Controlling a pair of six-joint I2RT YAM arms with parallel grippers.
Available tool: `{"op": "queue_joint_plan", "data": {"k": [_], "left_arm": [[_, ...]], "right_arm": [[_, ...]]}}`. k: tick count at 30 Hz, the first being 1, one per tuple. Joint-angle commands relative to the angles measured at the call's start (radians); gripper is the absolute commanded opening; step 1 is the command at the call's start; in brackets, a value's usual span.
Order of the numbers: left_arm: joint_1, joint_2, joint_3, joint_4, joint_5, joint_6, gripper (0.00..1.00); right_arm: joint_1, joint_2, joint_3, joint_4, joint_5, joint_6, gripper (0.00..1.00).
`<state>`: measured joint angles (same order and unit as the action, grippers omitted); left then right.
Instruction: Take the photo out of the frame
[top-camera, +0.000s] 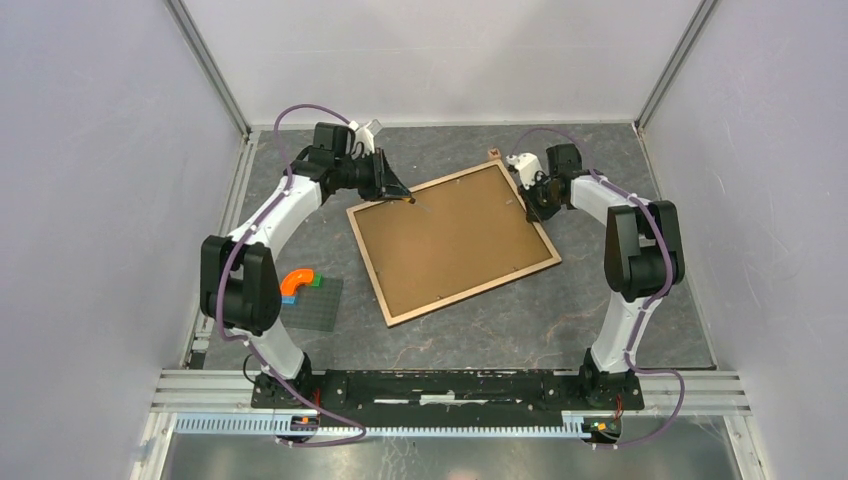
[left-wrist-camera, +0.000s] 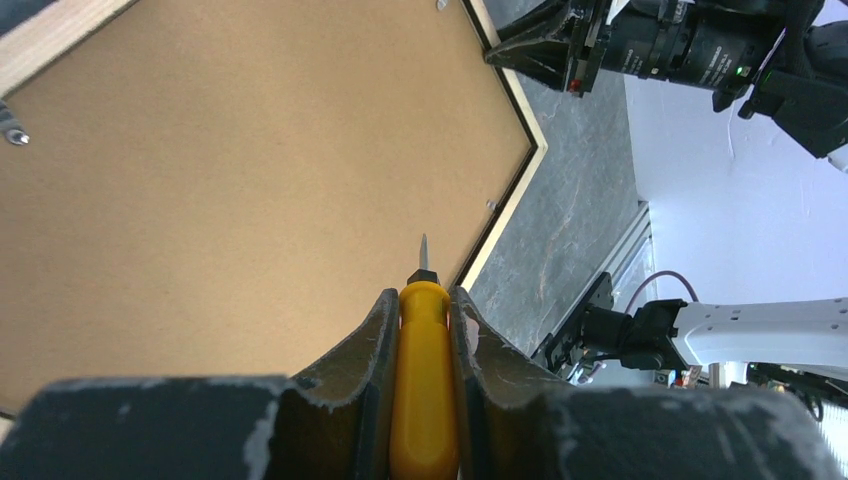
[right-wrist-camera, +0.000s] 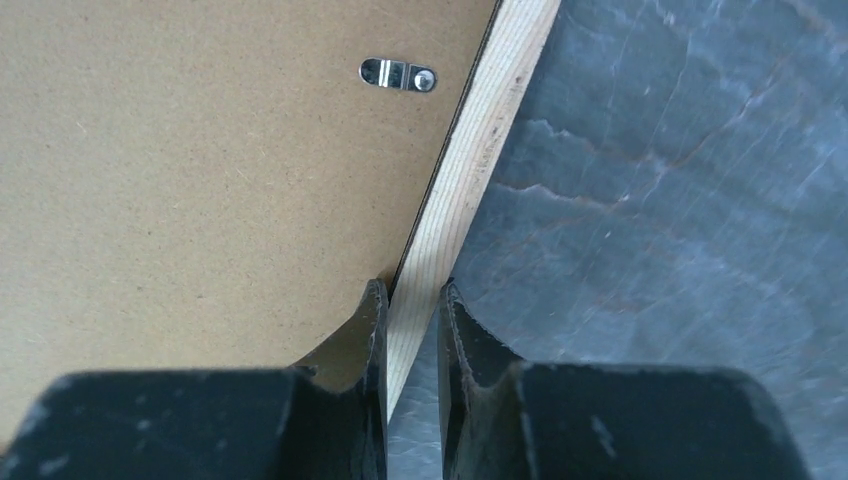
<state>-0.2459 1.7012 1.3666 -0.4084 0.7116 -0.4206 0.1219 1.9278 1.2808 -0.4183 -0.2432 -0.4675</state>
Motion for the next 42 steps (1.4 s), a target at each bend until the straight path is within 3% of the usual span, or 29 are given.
{"op": "queue_joint_plan", "data": {"k": [1,7,16,24,32,34,38,42], "left_arm": [[0.021,-0.058,-0.008,-0.017,0.032,0.067,0.02],[0.039,-0.098,-0.050,-0.015,0.028,0.070,0.02],[0.049,-0.116,-0.095,-0.028,0.045,0.086,0.02],[0.055,-0.113,-0.128,-0.026,0.034,0.122,0.02],[0.054,-0.095,-0.150,0.005,0.026,0.127,0.02],[0.053,-0.095,-0.147,0.009,0.016,0.137,0.02],[0.039,-0.097,-0.148,0.039,0.001,0.171,0.02],[-0.028,-0.068,-0.112,0.059,-0.049,0.258,0.02]], "right_arm": [[0.001,0.087,-0.013,-0.165,0.017,-0.428,0.00],[0.009,0.082,-0.040,-0.220,-0.043,-0.575,0.00],[0.166,0.212,0.203,-0.227,-0.093,-0.631,0.00],[0.236,0.375,0.492,-0.226,-0.079,-0.558,0.00],[0.294,0.391,0.554,-0.023,-0.099,-0.454,0.01],[0.296,0.388,0.587,0.031,-0.097,-0.372,0.06],[0.281,0.308,0.603,0.094,-0.090,-0.202,0.26],[0.219,0.113,0.453,0.138,-0.127,-0.020,0.51]]}}
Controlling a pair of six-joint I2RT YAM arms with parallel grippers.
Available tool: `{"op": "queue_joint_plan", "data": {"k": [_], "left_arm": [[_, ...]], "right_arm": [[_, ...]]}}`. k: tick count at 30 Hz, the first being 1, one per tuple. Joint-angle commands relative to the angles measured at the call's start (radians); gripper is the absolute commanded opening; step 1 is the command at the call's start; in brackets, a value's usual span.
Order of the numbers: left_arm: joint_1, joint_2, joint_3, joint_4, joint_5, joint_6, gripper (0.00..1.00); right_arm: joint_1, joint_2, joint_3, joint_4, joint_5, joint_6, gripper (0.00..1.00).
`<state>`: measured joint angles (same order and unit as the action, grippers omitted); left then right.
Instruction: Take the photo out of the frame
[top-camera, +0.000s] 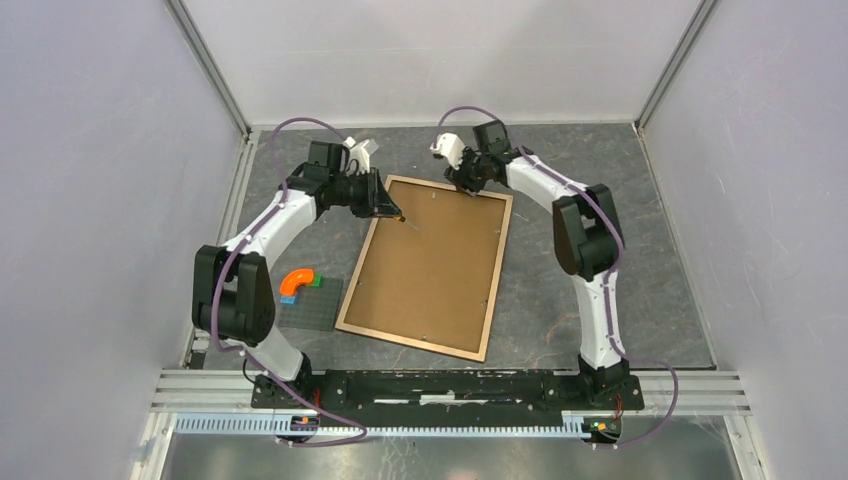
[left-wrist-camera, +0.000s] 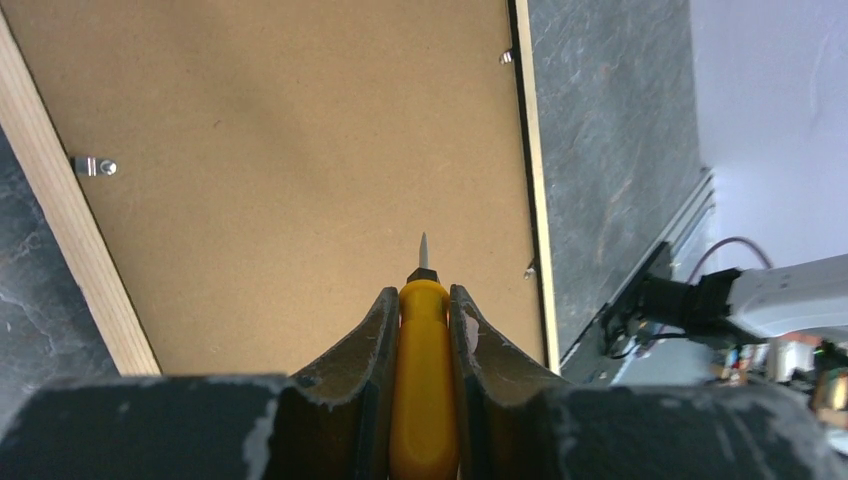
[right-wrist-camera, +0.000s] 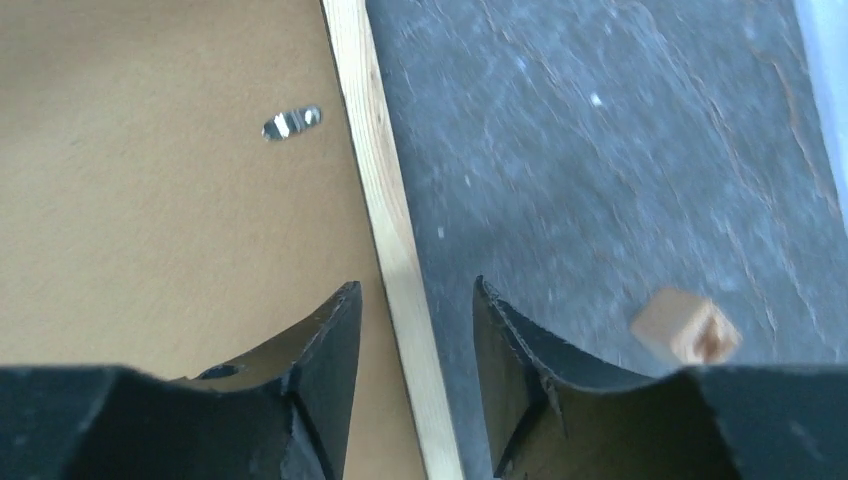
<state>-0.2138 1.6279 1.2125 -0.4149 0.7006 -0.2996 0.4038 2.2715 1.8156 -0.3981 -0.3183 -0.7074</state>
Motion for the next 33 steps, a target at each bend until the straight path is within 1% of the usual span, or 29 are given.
{"op": "queue_joint_plan", "data": {"k": [1,5,9,12,14,15,20,25,33], "left_arm": [[-0.079,0.013,0.051,0.079,-0.053,0.149,0.02],[-0.184,0.075,0.113,0.115,-0.113,0.207,0.02],[-0.287,0.153,0.206,0.143,-0.182,0.249,0.02],[-0.358,0.220,0.278,0.140,-0.212,0.294,0.02],[-0.394,0.270,0.335,0.129,-0.245,0.298,0.02],[-0.411,0.289,0.356,0.125,-0.252,0.328,0.02],[-0.467,0.370,0.442,0.123,-0.268,0.368,0.02],[-0.520,0.437,0.518,0.094,-0.325,0.418,0.02],[-0.539,0.475,0.543,0.091,-0.408,0.429,0.02]], "right_arm": [[-0.086,-0.275,-0.137,0.127,-0.074,0.262,0.55],[-0.206,-0.423,-0.327,0.105,-0.155,0.434,0.57],[-0.307,-0.486,-0.491,0.055,-0.226,0.531,0.57],[-0.339,-0.526,-0.617,0.103,-0.242,0.603,0.57],[-0.347,-0.542,-0.672,0.134,-0.243,0.648,0.57],[-0.348,-0.543,-0.690,0.154,-0.242,0.672,0.57],[-0.348,-0.494,-0.708,0.230,-0.244,0.790,0.56],[-0.348,-0.445,-0.721,0.302,-0.248,0.886,0.56],[-0.340,-0.384,-0.711,0.381,-0.221,0.978,0.56]]}}
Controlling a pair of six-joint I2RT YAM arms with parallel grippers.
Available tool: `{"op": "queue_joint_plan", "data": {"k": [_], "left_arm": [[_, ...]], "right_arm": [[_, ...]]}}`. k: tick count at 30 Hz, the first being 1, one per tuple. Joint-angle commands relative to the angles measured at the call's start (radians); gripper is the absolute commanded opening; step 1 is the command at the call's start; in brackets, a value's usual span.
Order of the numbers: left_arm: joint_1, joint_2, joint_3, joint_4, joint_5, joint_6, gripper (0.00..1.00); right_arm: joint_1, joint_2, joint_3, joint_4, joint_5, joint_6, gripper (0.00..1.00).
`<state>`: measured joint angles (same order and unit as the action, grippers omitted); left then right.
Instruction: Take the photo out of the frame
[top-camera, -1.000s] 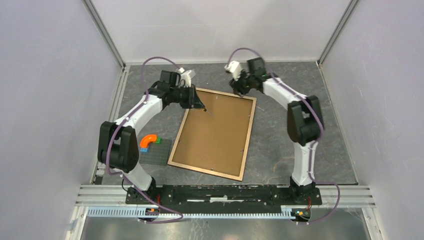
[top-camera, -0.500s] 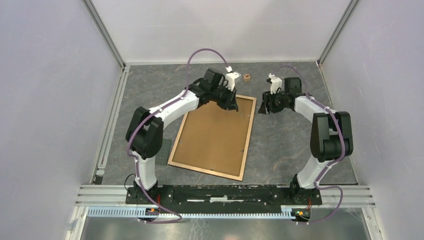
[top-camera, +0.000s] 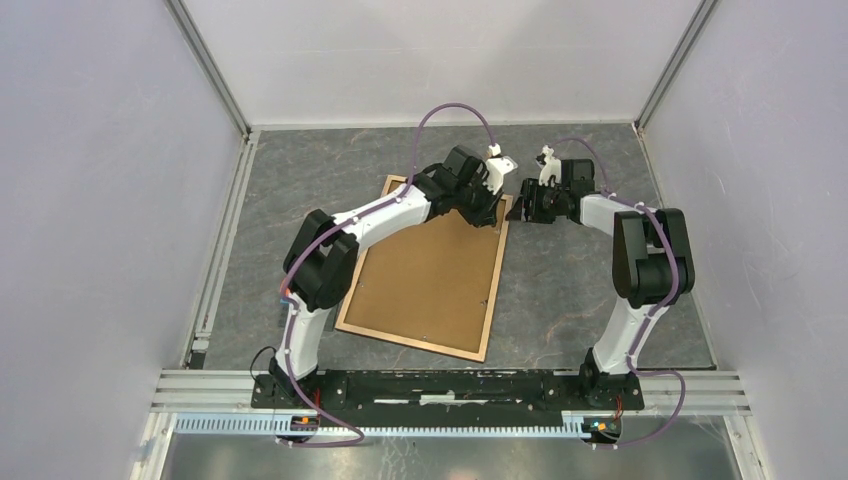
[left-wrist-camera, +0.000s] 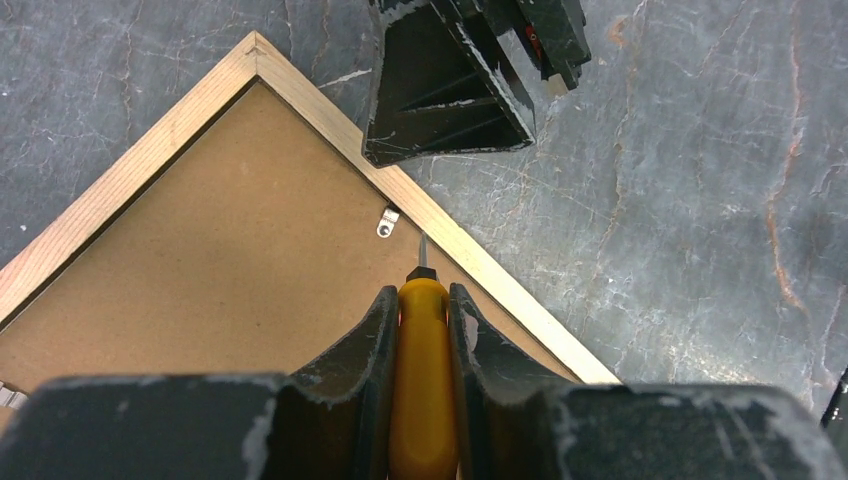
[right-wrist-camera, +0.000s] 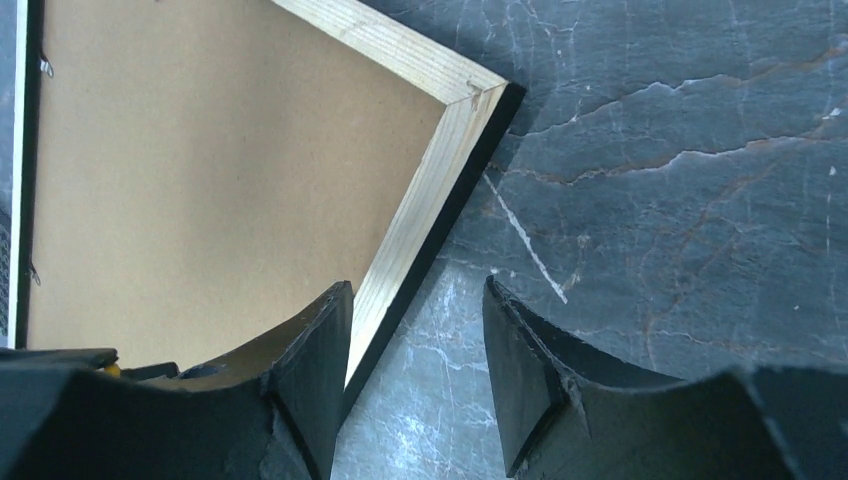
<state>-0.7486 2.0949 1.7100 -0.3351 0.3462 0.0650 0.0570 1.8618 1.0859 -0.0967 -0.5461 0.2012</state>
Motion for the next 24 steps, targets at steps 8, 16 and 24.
{"op": "queue_joint_plan", "data": {"k": [8,16,24], "left_arm": [[-0.009,0.024,0.046,0.003,-0.047,0.065,0.02],[-0.012,0.053,0.063,0.005,-0.038,0.046,0.02],[-0.015,0.075,0.085,0.010,-0.035,0.028,0.02]], "right_arm": [[0.033,0.058,0.022,0.063,0.071,0.070,0.56],[0.034,0.076,0.015,0.042,0.115,0.060,0.53],[0.044,0.079,-0.005,0.038,0.135,0.051,0.49]]}}
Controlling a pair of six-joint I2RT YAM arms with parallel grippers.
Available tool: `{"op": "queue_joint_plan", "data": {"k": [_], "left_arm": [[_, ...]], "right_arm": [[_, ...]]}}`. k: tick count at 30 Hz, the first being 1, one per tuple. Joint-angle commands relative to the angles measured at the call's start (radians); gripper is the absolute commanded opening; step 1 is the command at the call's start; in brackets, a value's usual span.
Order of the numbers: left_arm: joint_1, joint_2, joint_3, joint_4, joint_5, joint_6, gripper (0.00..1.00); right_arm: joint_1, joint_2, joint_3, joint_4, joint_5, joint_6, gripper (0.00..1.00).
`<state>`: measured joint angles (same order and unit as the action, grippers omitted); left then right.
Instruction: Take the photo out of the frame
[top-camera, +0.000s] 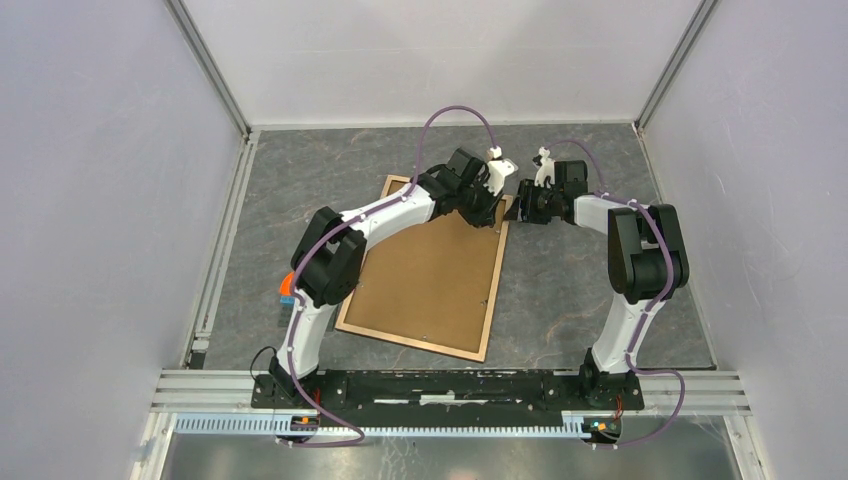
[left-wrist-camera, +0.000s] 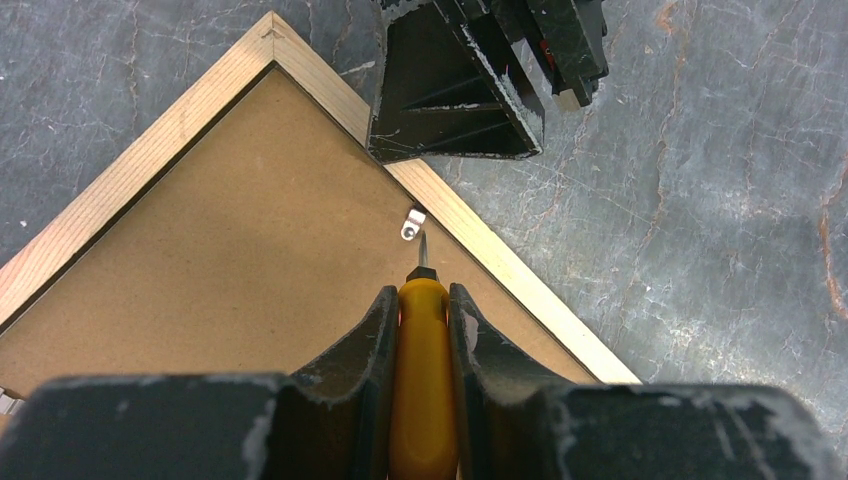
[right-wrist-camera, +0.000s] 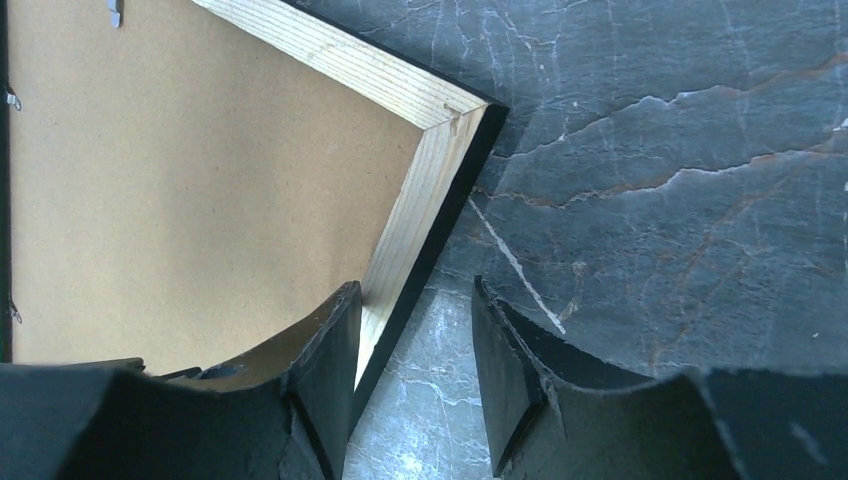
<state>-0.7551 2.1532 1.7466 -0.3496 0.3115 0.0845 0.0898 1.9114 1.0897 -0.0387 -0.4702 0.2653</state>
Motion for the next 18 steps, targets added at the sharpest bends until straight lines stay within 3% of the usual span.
{"op": "queue_joint_plan", "data": {"k": [1,12,18], "left_arm": [[-0.009,0.020,0.048,0.026,0.000,0.005,0.02],[-0.009,0.033,0.051,0.034,0.004,-0.018,0.02],[-0.009,0.038,0.053,0.041,-0.139,-0.028,0.02]], "right_arm": [[0.014,0.029,-0.013,-0.017,0.061,-0.014,0.49],[0.029,0.033,-0.016,-0.018,0.075,-0.019,0.49],[0.033,0.029,-0.021,-0.029,0.096,-0.025,0.48]]}}
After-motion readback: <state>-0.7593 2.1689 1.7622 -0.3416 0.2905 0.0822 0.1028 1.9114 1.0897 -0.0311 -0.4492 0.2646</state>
